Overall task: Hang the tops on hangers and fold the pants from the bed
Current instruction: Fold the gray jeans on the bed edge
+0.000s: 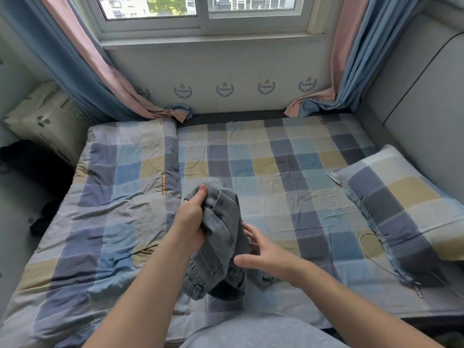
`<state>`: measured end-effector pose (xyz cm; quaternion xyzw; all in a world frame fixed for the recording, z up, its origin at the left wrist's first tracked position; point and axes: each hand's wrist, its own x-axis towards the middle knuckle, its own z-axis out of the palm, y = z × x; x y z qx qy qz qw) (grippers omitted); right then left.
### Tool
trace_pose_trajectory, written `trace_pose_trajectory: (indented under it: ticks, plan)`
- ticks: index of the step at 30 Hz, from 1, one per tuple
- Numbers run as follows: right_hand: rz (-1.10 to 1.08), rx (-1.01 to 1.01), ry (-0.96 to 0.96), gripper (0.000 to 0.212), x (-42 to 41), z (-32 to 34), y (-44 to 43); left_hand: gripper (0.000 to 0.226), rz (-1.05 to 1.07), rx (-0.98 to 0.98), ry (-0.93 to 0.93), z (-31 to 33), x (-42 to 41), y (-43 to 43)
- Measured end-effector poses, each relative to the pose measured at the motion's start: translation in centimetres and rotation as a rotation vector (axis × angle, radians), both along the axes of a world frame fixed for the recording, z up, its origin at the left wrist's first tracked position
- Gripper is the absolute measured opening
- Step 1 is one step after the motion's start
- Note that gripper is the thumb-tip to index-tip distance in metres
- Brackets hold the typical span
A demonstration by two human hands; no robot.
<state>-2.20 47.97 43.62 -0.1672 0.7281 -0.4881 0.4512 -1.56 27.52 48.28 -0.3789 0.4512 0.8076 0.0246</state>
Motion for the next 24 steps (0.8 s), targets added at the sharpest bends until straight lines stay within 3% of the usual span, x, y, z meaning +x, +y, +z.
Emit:
trace_pose_trajectory:
  ticks: [5,7,10,12,17,19,24]
  plan:
    - [-0.089,0.039,0.179,0.125,1.7,-0.6,-2.6,0.04,0.119,0.063,0.035,1.0,-0.5,0.3]
    - [-0.22,0.026,0.207,0.097,1.7,-0.3,-3.3,0.038,0.105,0.083,0.027,1.1,-0.5,0.9]
    - [-0.296,0.133,0.343,0.031,0.9,-0.2,-3.0,0.032,0.101,0.117,0.053,1.1,-0.3,0.8]
    - [-0.315,0.172,0.404,0.009,-0.1,-0.2,-2.2,0.034,0.082,0.123,0.082,1.2,-0.1,0.3]
    - [-0.397,0.065,0.376,0.013,-3.9,2.6,-1.2,0.04,-0.111,0.003,0.161,0.8,0.2,-0.3]
    - [-0.517,-0.031,0.246,0.015,-5.1,3.8,-1.6,0.039,-0.249,-0.112,0.137,0.6,0.6,0.3]
    - [-0.787,-0.211,-0.113,0.022,-7.2,6.8,-3.5,0.071,-0.502,-0.292,0.184,-1.5,3.1,1.6]
